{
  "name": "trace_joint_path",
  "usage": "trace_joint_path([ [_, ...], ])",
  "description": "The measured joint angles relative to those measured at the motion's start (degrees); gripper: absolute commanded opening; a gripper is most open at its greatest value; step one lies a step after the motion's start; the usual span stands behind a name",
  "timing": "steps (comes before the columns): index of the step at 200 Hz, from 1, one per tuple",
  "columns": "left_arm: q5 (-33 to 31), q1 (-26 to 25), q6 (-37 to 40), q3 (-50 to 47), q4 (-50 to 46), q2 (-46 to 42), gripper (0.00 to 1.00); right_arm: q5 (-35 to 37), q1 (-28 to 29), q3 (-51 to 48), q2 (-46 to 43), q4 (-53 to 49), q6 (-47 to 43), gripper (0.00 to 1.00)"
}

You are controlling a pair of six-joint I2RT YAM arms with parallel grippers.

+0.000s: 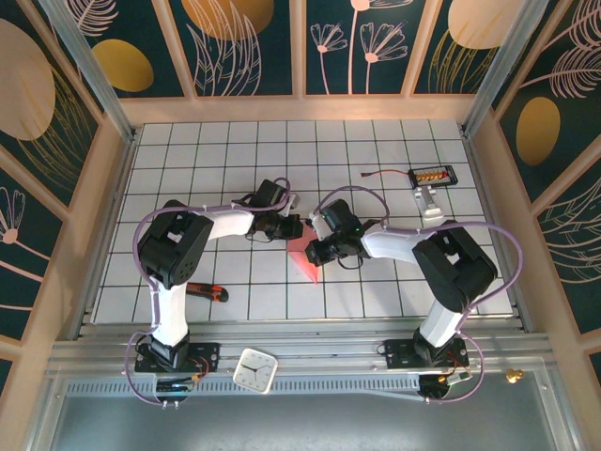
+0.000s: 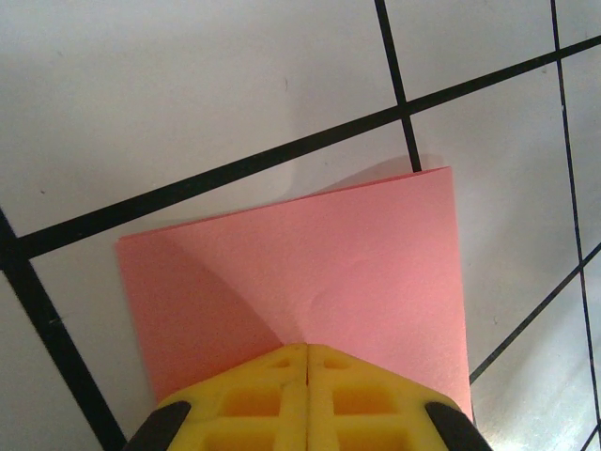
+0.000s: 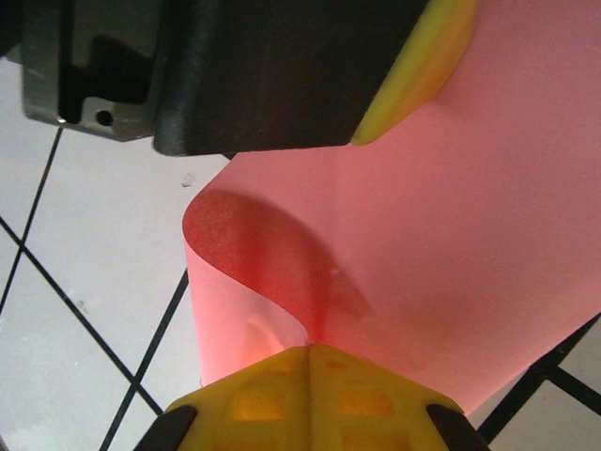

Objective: Fold a paper plane with a square sheet of paper (pick it up from the middle)
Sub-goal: Third fold the triangle at the center of the table.

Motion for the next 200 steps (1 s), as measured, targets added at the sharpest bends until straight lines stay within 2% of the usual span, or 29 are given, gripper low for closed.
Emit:
trace_joint_path([
  [200, 0.0, 0.0, 0.2, 0.4, -0.5, 0.2, 0.07, 5.3, -0.7, 0.3, 0.0, -3.8, -1.5, 0.0],
])
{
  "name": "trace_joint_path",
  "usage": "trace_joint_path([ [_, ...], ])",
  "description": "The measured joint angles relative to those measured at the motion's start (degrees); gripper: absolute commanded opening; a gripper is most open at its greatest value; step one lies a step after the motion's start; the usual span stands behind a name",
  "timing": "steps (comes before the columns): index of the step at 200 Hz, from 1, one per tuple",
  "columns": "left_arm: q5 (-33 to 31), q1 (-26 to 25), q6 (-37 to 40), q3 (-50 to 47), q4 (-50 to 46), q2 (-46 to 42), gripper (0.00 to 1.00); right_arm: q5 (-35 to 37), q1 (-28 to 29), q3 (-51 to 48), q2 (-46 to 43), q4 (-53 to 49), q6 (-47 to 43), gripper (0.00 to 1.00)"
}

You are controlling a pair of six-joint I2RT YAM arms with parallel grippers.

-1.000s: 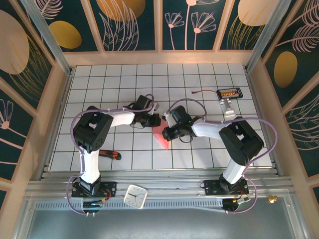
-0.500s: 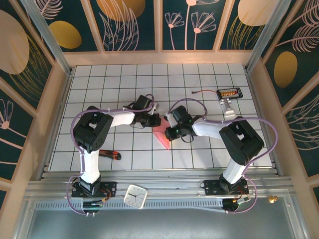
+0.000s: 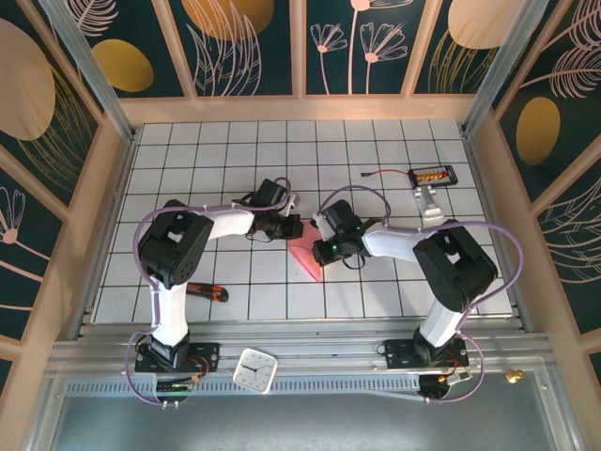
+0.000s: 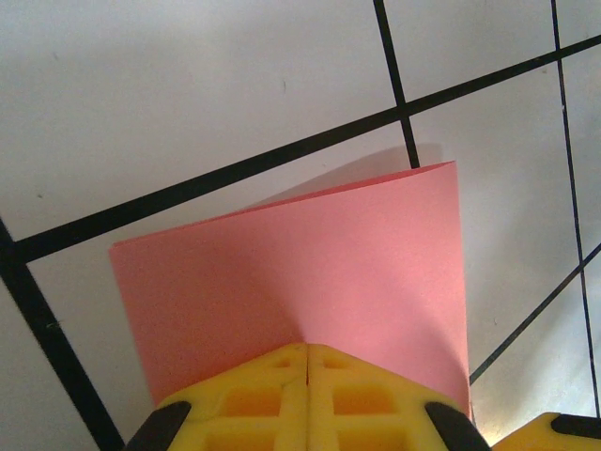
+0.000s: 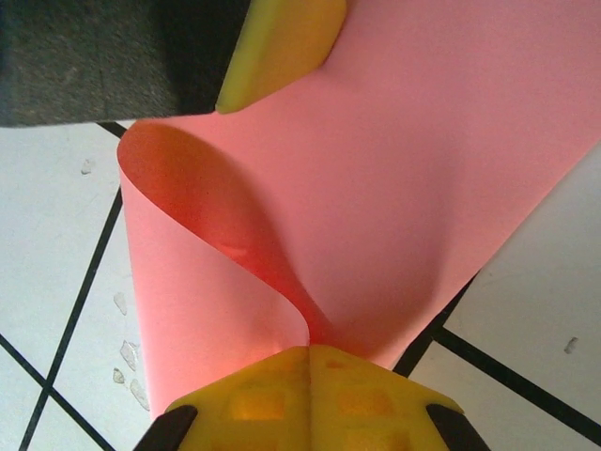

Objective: Fold a paper plane with a square sheet of paper (pick it up from the middle)
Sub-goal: Third fold the triangle at the center of the table.

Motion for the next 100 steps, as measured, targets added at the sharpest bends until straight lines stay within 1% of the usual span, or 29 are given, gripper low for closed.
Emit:
trace_joint_path([
  [100, 0.0, 0.0, 0.2, 0.0, 0.0, 0.0, 0.07, 0.9, 0.0, 0.0, 0.0, -0.9, 0.0, 0.0],
])
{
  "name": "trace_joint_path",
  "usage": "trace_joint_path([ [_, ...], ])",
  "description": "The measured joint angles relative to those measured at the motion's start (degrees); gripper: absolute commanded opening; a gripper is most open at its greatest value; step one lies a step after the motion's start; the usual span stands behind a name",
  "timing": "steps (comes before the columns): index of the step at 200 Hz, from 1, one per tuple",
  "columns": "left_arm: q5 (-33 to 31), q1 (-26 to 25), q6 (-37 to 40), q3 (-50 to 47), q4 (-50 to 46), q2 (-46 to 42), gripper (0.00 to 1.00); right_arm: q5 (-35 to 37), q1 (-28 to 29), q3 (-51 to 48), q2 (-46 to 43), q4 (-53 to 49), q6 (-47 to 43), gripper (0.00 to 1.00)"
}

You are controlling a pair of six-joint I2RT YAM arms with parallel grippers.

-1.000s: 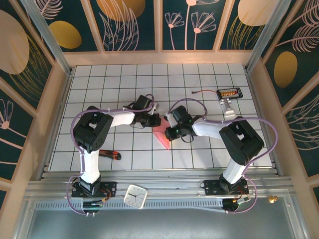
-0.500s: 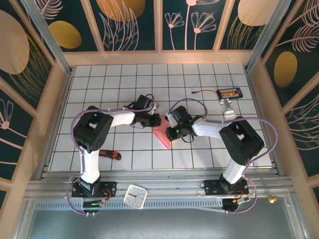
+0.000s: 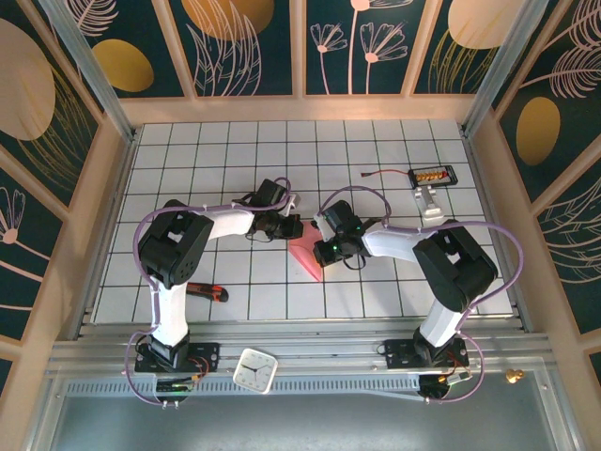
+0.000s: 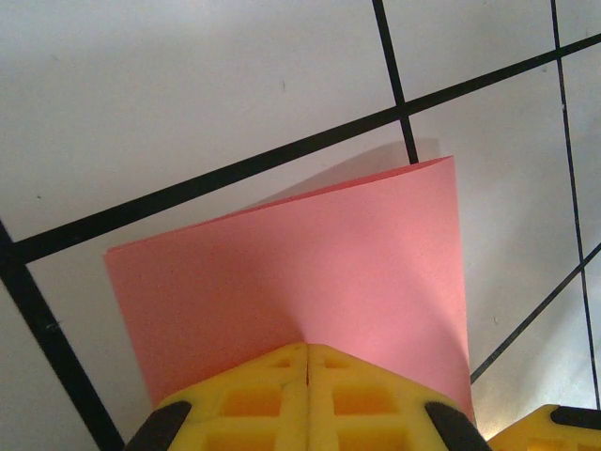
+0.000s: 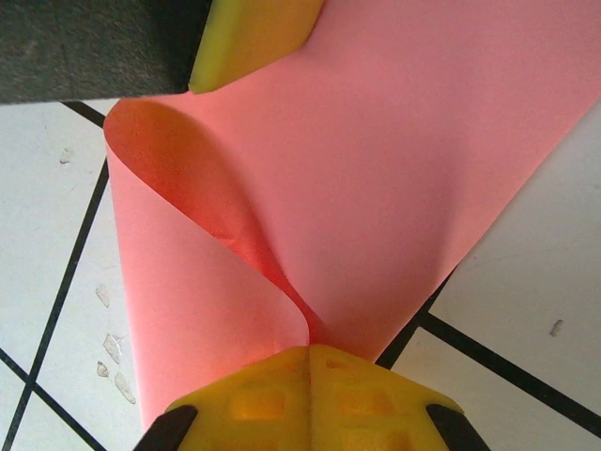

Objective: Fold a paper plane with a square sheet of paper (pick it up from the middle)
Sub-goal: Third fold the triangle at the center of the table.

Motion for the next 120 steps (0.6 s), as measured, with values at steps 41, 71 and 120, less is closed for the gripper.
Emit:
trace_joint_path([
  [41, 0.0, 0.0, 0.0, 0.0, 0.0, 0.0, 0.07, 0.0, 0.0, 0.0, 0.0, 0.0, 0.0, 0.0],
  [71, 0.0, 0.0, 0.0, 0.0, 0.0, 0.0, 0.08, 0.0, 0.0, 0.0, 0.1, 0.0, 0.0, 0.0],
  [120, 0.1, 0.0, -0.2, 0.2, 0.0, 0.0, 0.21, 0.0, 0.0, 0.1, 0.3, 0.0, 0.0, 0.0],
])
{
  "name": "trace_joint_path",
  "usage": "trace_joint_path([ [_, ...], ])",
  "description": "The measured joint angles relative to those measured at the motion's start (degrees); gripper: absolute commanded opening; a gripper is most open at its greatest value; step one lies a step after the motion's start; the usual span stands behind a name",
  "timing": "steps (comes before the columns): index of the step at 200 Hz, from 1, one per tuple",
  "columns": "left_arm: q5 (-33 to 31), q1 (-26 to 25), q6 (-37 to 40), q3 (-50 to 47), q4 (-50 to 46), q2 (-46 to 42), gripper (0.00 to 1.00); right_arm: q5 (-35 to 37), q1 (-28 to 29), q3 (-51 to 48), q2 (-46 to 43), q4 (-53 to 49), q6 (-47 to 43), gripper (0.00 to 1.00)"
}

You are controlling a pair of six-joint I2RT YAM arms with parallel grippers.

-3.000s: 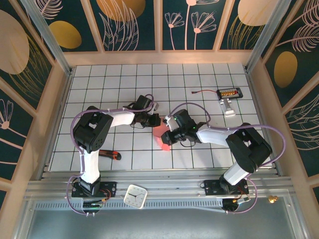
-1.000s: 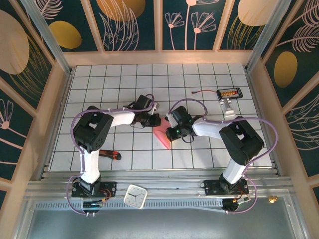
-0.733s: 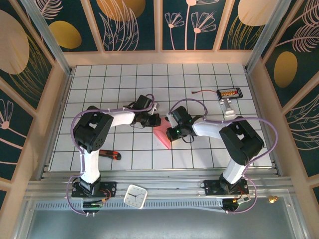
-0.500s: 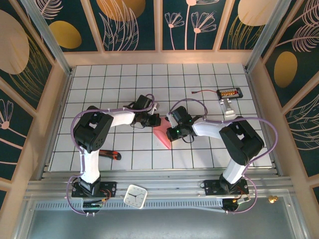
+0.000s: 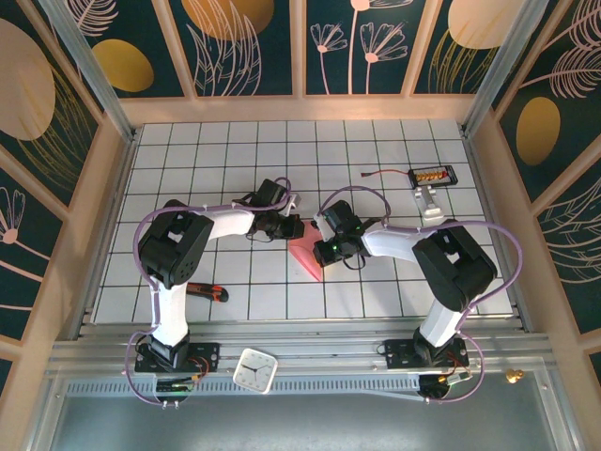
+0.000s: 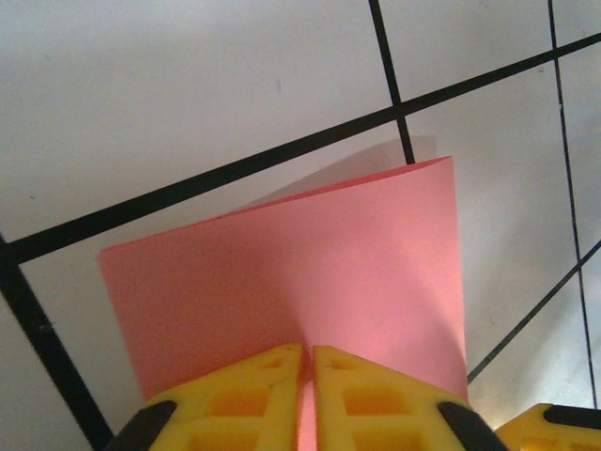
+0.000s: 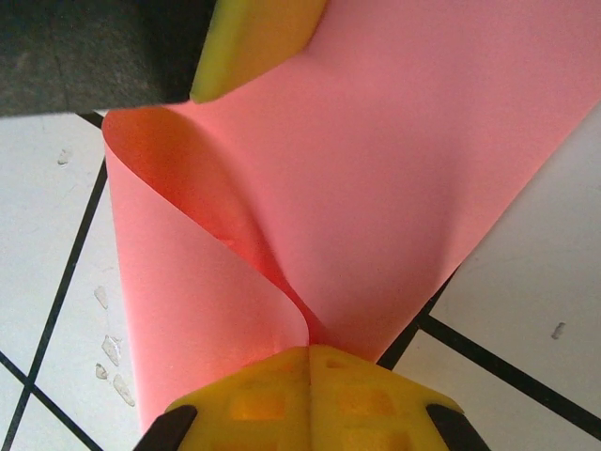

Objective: Fold a paper plane with a square sheet of paper (pick it up from the middle)
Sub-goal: Third fold the triangle at the center of the table.

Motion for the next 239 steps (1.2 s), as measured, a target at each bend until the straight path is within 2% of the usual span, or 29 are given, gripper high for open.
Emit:
trace_joint_path([
  [68, -1.7, -0.8, -1.1, 1.2, -1.1, -0.9, 0.46, 0.0, 0.0, 0.0, 0.0, 0.2, 0.4, 0.0],
  [112, -6.7, -0.5, -1.5, 1.2, -1.7, -4.5, 0.52, 0.0, 0.0, 0.0, 0.0, 0.3, 0.4, 0.0],
  [126, -8.8, -0.4, -1.6, 1.1, -2.1, -6.6, 0.48, 0.0, 0.0, 0.0, 0.1, 0.4, 0.4, 0.0],
  [151, -11.6, -0.4, -4.1, -3.3, -1.1, -13.2, 0.21, 0.0, 0.0, 0.0, 0.1, 0.4, 0.4, 0.0],
  [171, -10.3, -0.4, -8.1, -12.3, 3.1, -21.2, 0.08, -0.1, -0.1, 0.0, 0.2, 0.5, 0.4, 0.0],
  [192, -8.4, -2.6, -12.6, -19.3, 6.9, -25.4, 0.03, -0.4, -0.2, 0.0, 0.3, 0.5, 0.4, 0.0],
  [219, -5.6, -7.1, -19.0, -24.8, 13.7, -25.7, 0.0, -0.5, -0.2, 0.0, 0.3, 0.5, 0.4, 0.0],
  [239, -4.4, -8.1, -22.8, -27.0, 17.6, -25.5, 0.0, -0.5, -0.2, 0.0, 0.3, 0.5, 0.4, 0.0],
])
